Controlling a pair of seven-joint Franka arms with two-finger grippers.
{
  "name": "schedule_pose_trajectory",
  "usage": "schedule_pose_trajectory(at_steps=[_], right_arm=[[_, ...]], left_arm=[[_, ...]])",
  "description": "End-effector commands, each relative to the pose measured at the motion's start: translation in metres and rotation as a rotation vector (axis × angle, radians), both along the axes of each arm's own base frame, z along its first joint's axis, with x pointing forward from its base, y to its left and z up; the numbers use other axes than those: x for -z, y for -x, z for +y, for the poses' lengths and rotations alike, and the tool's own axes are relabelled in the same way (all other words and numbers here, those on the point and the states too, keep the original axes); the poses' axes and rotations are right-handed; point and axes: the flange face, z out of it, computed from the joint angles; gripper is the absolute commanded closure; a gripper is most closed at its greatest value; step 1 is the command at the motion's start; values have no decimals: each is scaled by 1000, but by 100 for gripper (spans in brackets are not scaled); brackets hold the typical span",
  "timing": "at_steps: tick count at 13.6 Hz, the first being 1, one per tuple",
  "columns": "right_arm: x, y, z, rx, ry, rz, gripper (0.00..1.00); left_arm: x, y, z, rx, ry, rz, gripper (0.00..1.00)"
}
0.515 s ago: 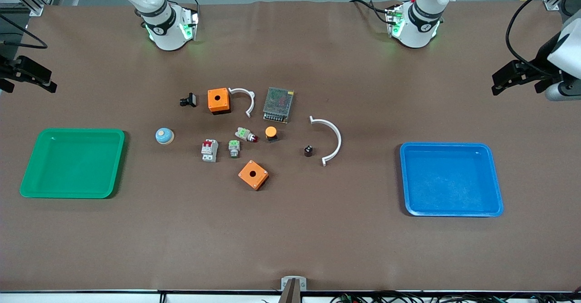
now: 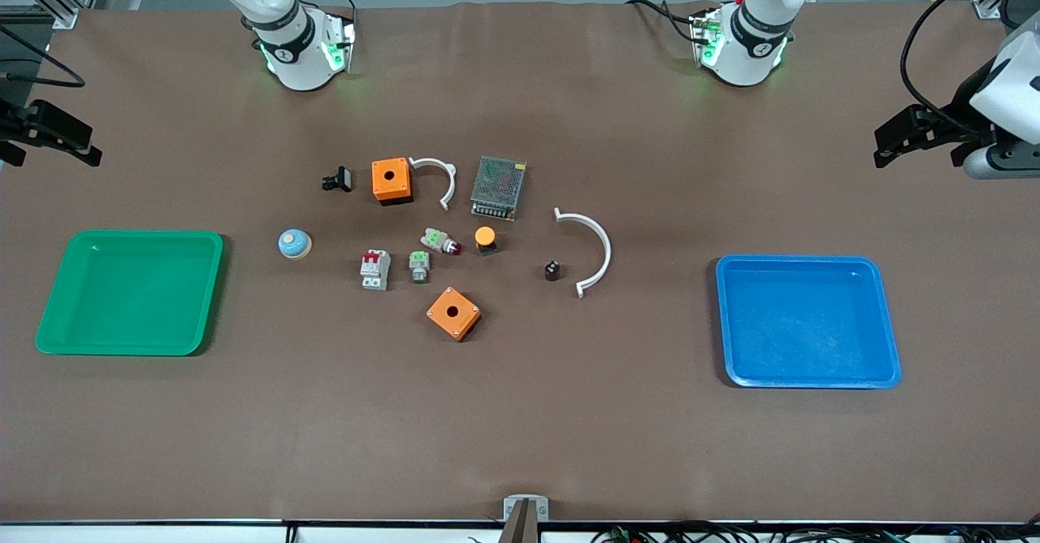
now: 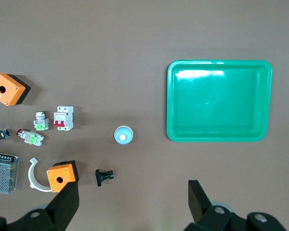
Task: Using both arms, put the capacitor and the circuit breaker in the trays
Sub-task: 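Reach the left gripper toward the black capacitor while the right gripper starts moving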
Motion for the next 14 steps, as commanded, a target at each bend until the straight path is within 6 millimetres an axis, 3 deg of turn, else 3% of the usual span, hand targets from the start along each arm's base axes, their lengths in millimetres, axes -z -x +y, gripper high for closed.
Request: schedule_pose_trajectory(at_steps=[1, 2, 4, 7, 10, 14], right_arm=[[-5, -1, -2, 15, -14, -5, 0], [-5, -2, -1, 13, -14, -5, 0], [-5, -2, -2, 14, -15, -3, 0], [5, -7, 2, 8, -21, 16, 0], [19, -12, 15, -17, -24, 53, 0], [55, -30, 59, -86, -34, 117, 0]], left_arm=[[11, -10, -30, 58, 5, 34, 0], [22, -13, -36, 64, 4, 55, 0], [45, -18, -72, 78, -5, 81, 0], [106, -38, -129, 23, -15, 92, 0], [162, -44, -194, -36, -66, 69, 0], [241, -40, -285, -183, -37, 17, 0]])
